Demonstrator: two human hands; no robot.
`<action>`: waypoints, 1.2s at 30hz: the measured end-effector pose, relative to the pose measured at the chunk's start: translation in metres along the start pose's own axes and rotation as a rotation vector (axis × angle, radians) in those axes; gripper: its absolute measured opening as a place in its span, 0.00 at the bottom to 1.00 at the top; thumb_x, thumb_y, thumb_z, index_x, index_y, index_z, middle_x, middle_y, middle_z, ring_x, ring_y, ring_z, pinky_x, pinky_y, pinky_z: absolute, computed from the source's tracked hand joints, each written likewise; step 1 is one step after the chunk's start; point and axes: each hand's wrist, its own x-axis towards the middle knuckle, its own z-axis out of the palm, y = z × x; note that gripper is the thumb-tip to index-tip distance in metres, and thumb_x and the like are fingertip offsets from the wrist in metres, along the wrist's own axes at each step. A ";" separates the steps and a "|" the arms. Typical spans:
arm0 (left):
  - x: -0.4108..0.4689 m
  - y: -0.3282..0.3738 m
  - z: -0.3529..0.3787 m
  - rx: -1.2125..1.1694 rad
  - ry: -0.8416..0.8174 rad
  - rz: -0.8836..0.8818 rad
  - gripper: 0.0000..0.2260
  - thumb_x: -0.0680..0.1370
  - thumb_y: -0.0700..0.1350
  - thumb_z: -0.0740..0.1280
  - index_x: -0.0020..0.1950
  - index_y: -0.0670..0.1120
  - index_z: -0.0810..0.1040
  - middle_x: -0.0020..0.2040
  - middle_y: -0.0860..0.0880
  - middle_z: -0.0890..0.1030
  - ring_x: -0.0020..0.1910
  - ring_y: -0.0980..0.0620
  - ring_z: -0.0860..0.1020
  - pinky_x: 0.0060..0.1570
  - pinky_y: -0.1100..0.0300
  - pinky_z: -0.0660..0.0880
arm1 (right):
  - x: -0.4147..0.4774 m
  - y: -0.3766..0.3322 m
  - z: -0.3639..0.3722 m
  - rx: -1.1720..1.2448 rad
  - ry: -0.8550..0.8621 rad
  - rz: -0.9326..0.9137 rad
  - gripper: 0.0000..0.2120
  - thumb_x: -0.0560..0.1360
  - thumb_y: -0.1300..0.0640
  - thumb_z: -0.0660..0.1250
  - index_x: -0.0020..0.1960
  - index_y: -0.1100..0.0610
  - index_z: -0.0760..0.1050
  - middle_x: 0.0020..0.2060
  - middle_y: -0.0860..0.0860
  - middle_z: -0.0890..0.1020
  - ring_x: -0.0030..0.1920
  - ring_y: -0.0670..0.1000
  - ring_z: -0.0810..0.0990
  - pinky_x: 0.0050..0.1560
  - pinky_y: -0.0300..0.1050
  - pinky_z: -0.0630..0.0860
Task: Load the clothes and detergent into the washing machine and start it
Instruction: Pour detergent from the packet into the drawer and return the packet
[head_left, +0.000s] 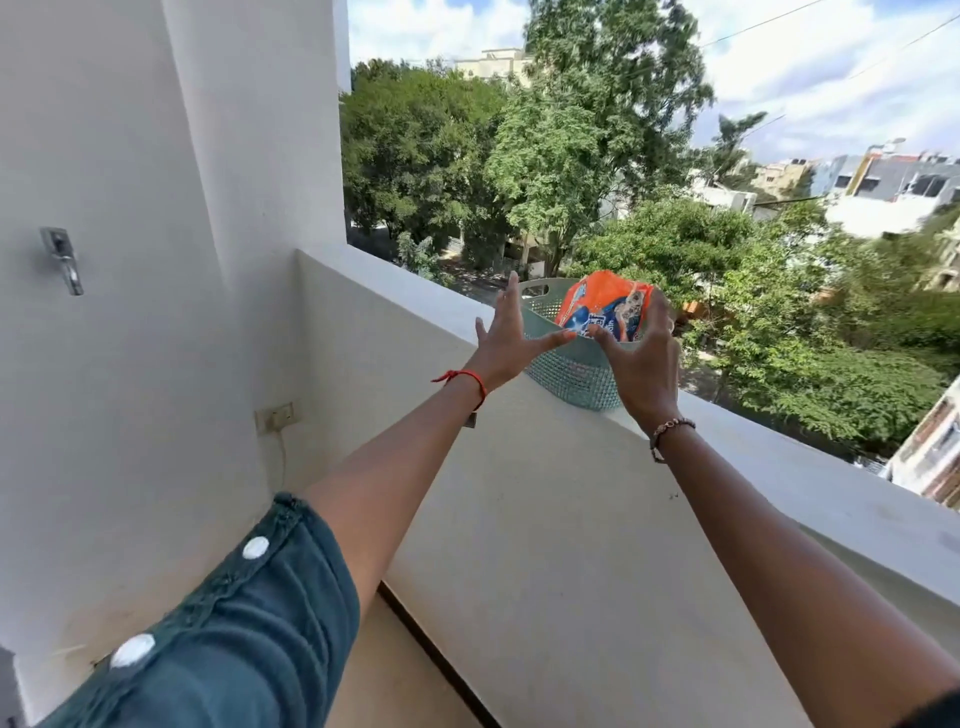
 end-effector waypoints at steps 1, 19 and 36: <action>0.008 0.001 0.001 0.050 -0.016 0.010 0.46 0.74 0.56 0.68 0.76 0.44 0.38 0.78 0.44 0.45 0.77 0.46 0.45 0.70 0.40 0.36 | 0.010 0.004 0.004 -0.035 0.000 0.010 0.42 0.70 0.51 0.72 0.74 0.62 0.54 0.67 0.61 0.71 0.64 0.60 0.73 0.61 0.60 0.72; 0.110 0.018 0.028 0.275 -0.352 -0.107 0.43 0.74 0.54 0.70 0.75 0.37 0.46 0.69 0.42 0.69 0.66 0.46 0.69 0.58 0.60 0.66 | 0.112 0.033 0.029 -0.247 -0.150 0.363 0.30 0.71 0.65 0.70 0.67 0.66 0.59 0.32 0.49 0.68 0.36 0.51 0.72 0.42 0.49 0.75; 0.134 0.002 0.036 0.209 -0.412 -0.196 0.50 0.72 0.51 0.72 0.76 0.41 0.36 0.71 0.42 0.67 0.66 0.45 0.69 0.63 0.57 0.66 | 0.132 0.039 0.033 -0.097 -0.123 0.357 0.12 0.76 0.70 0.61 0.58 0.63 0.65 0.35 0.50 0.65 0.32 0.45 0.63 0.32 0.40 0.67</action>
